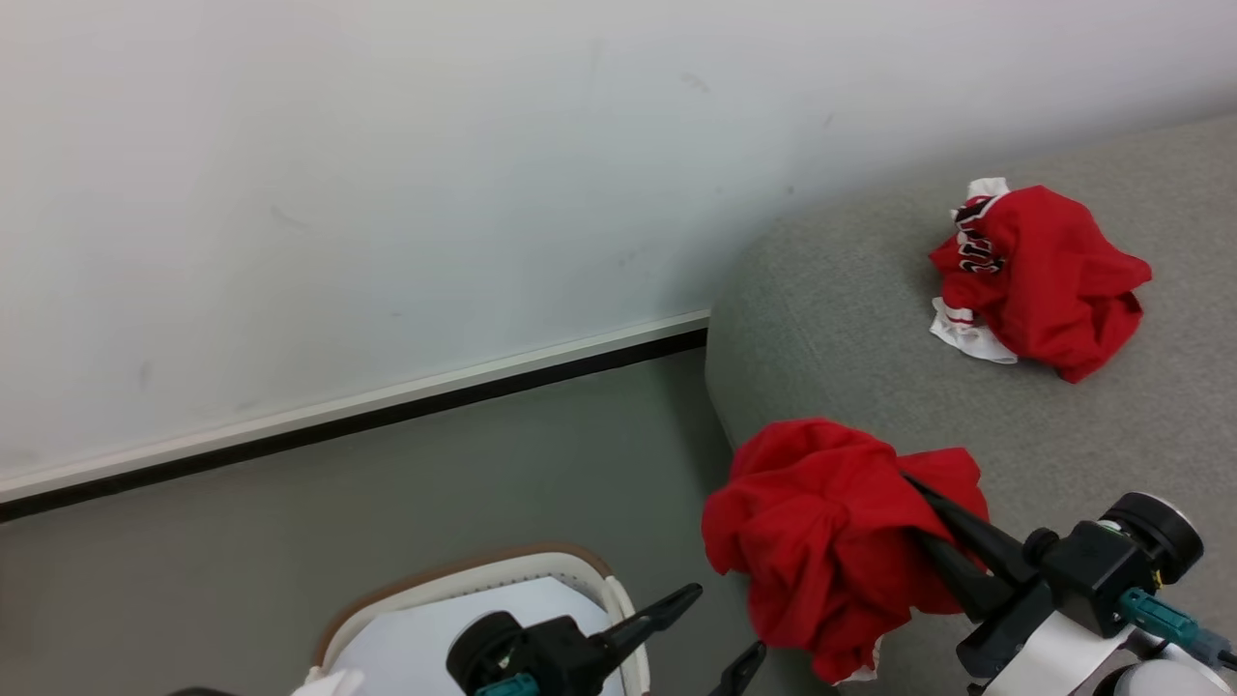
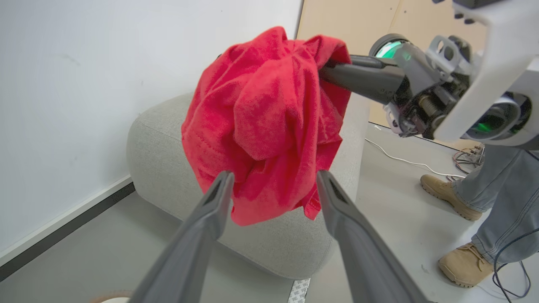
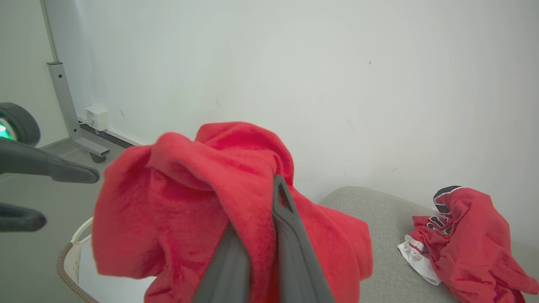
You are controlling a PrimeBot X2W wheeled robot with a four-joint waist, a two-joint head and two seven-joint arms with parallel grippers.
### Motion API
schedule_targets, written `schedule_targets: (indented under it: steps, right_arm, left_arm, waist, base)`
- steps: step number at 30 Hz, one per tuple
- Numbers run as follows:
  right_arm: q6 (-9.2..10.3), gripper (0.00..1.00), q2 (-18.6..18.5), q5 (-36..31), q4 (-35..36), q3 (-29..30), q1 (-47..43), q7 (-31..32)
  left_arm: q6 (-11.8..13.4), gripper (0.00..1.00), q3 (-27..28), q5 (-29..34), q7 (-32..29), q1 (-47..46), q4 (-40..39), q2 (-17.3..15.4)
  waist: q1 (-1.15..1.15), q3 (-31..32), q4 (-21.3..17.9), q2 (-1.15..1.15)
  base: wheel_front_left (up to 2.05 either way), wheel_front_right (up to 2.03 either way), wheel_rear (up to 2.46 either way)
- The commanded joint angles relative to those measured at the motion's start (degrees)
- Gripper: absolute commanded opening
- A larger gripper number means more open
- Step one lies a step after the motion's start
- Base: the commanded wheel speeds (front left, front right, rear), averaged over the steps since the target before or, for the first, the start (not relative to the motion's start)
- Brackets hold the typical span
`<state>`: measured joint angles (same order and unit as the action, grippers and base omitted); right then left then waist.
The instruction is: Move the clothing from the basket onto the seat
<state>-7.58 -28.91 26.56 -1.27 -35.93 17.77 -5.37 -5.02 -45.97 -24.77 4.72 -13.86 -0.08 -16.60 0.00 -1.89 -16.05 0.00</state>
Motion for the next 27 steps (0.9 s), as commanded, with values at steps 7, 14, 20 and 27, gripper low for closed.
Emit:
schedule_targets:
  steps: [7,14,20,27]
  right_arm:
    - [0.17,0.00,0.4,-2.5,2.7,5.6,-3.5,0.4]
    - [0.17,0.00,2.1,-5.4,2.7,11.3,-4.9,0.0]
    - [0.17,0.00,6.9,-9.4,1.5,20.6,-1.4,-1.6]
    - [0.17,0.00,12.3,-14.3,-2.0,33.7,11.4,-2.9]
  left_arm:
    - [0.0,1.00,-1.1,1.3,2.3,-1.4,2.9,1.8]
    - [-0.2,1.00,-1.5,1.7,2.9,-3.2,3.5,2.0]
    - [-0.4,1.00,-0.1,2.5,1.9,-8.4,1.7,1.4]
    - [-1.0,1.00,3.1,3.9,-0.5,-19.1,-1.7,-0.3]
  waist:
    - [0.00,-1.4,-5.1,0.00]
    - [0.00,-3.9,-5.3,0.00]
    - [0.00,-10.5,-3.4,0.00]
    - [0.00,-22.4,-0.2,0.00]
  base:
    - [0.00,0.00,0.00]
    - [0.00,0.00,0.00]
    - [0.00,0.00,0.00]
    - [0.00,0.00,0.00]
